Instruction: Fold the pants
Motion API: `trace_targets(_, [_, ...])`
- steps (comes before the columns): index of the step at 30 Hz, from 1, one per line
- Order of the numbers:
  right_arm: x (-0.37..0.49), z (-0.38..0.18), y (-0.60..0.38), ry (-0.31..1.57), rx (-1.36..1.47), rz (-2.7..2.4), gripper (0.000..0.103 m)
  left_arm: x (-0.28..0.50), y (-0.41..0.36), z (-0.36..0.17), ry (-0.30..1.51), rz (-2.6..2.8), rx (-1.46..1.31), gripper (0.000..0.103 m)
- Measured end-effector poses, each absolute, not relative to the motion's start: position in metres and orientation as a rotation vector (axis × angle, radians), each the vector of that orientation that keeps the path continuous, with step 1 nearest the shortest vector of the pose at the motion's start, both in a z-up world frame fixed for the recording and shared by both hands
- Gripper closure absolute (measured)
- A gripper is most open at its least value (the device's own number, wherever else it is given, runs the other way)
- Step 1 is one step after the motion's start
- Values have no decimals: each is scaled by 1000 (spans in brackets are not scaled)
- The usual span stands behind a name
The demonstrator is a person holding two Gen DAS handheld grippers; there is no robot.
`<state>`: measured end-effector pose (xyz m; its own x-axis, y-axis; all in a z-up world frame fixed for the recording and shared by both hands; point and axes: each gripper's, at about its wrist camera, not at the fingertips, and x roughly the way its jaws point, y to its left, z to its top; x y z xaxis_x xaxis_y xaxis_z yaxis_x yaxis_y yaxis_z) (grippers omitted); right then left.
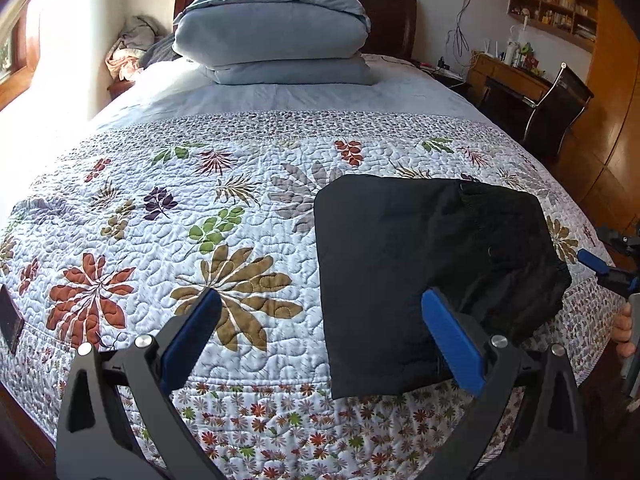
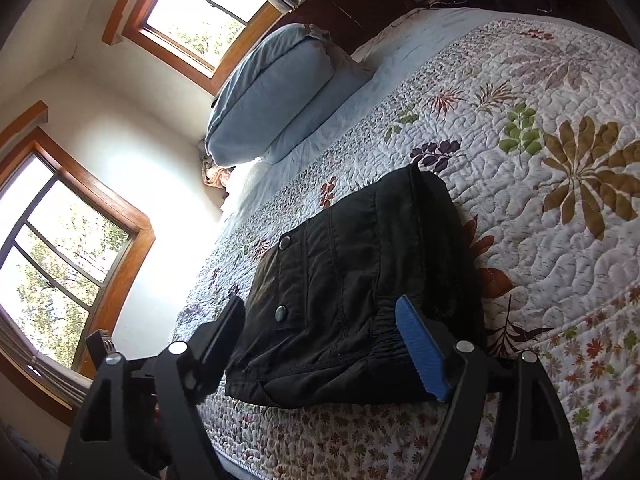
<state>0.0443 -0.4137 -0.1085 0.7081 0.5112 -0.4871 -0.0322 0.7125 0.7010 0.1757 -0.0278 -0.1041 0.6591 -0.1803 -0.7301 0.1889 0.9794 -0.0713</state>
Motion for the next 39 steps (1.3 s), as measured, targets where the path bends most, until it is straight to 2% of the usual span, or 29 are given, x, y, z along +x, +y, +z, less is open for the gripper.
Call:
trace_targets(3, [41, -107, -424, 755, 690, 292, 14, 179, -31, -106, 854, -219, 16, 3])
trace_targets(6, [41, -118, -434, 799, 700, 262, 12, 188, -28, -117, 947, -255, -40, 3])
trace_targets(16, [43, -164, -438, 882, 765, 228, 12, 233, 30, -191, 1305, -245, -304, 3])
trace_targets(23, [44, -168, -442, 896, 780, 220, 12, 249, 26, -224, 1417, -349, -480, 3])
trace_targets(30, [47, -169, -441, 911, 776, 224, 12, 258, 29, -234, 1473, -385, -616, 3])
trace_targets(39, [51, -172, -440, 904, 795, 239, 12, 263, -3, -246, 1533, -566, -771, 3])
